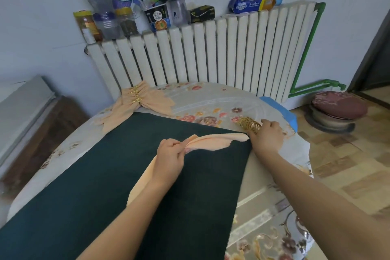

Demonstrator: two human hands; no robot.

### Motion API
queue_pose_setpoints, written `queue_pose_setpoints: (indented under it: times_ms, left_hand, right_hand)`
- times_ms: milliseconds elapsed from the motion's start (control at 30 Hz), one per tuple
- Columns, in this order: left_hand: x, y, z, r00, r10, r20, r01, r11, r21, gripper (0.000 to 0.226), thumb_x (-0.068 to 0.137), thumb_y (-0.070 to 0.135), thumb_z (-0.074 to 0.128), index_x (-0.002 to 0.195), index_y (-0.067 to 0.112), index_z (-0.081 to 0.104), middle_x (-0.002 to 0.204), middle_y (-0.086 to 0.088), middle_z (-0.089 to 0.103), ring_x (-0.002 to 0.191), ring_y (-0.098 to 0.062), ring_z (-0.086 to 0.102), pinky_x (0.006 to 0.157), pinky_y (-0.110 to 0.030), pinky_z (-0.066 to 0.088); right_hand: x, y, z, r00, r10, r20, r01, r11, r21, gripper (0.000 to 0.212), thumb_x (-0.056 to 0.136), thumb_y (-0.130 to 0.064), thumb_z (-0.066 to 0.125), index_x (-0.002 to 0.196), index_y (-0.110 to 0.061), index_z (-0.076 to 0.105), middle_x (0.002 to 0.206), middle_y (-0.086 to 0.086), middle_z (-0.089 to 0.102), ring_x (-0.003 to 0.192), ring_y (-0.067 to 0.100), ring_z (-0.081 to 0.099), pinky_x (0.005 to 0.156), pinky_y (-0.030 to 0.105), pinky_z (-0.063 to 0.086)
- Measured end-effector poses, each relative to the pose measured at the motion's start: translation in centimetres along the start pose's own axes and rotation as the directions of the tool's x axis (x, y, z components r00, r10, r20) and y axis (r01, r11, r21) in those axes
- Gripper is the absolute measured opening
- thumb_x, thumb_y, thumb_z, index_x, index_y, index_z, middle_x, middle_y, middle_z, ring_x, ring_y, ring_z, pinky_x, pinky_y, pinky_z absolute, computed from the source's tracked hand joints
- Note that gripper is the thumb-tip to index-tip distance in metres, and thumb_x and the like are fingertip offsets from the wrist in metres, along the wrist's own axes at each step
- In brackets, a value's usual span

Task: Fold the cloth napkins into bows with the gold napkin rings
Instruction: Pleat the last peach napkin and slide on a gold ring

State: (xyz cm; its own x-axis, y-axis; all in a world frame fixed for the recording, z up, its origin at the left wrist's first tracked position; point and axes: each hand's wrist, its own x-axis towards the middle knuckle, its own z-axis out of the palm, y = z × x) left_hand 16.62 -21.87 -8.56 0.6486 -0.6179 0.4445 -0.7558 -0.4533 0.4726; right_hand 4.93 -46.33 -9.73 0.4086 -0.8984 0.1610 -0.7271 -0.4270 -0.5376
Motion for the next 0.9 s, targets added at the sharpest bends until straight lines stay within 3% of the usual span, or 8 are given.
queue_pose_setpoints:
  times_ms: [167,400,600,800,900]
  left_hand:
    - [-0.4,-0.2,0.8,0.998,0.055,-0.016,-0.055,0.998,-0.018,0.030,0.085,0.003,0.065,0.113,0.014,0.069,0.080,0.002,0.057,0.078,-0.017,0.045,0.071,-0.013,0.030]
    - [-1.5,0.1,-0.5,0.998,0.055,-0.031,-0.055,0.998,0.008,0.029,0.083,0.004,0.067,0.111,0.011,0.069,0.081,0.000,0.060,0.079,-0.016,0.046,0.070,-0.012,0.029]
    - [-3.9,-0.3,-3.1,0.999,0.009,-0.045,-0.007,0.999,0.041,0.028,0.084,0.003,0.066,0.112,0.010,0.069,0.083,0.003,0.059,0.082,-0.016,0.046,0.070,-0.011,0.029]
    - [-6.3,-0.5,-6.2,0.993,0.076,-0.092,-0.071,0.996,0.049,0.031,0.081,-0.001,0.069,0.109,0.011,0.070,0.084,0.009,0.055,0.081,-0.016,0.048,0.072,-0.013,0.033]
    - [-7.6,-0.5,-7.7,0.984,0.132,-0.121,-0.128,0.991,0.037,0.029,0.083,0.007,0.064,0.111,0.013,0.070,0.086,0.012,0.054,0.084,-0.009,0.046,0.074,-0.011,0.036]
  right_hand:
    - [0.8,0.3,0.3,0.999,0.001,0.039,0.000,0.999,-0.047,0.044,0.088,-0.037,0.060,0.118,-0.004,0.056,0.116,0.017,0.054,0.109,0.033,0.048,0.092,0.038,0.039]
    - [-2.1,0.7,-1.2,0.999,0.035,-0.007,-0.030,0.928,0.372,0.048,0.080,-0.033,0.072,0.115,-0.005,0.054,0.114,0.011,0.055,0.107,0.026,0.049,0.088,0.035,0.041]
    - [-7.1,0.3,-5.0,0.987,-0.104,0.124,0.008,0.796,0.605,0.043,0.078,-0.039,0.072,0.106,-0.016,0.051,0.097,-0.003,0.057,0.085,0.014,0.054,0.066,0.023,0.043]
    - [-10.7,-0.5,-7.4,0.905,-0.296,0.306,-0.003,0.714,0.700,0.026,0.079,-0.034,0.072,0.094,-0.020,0.055,0.094,-0.002,0.059,0.089,0.018,0.057,0.078,0.032,0.048]
    - [-12.0,-1.1,-8.4,0.852,-0.368,0.373,-0.010,0.700,0.714,0.030,0.078,-0.029,0.074,0.100,-0.021,0.055,0.099,-0.001,0.060,0.092,0.018,0.059,0.077,0.027,0.050]
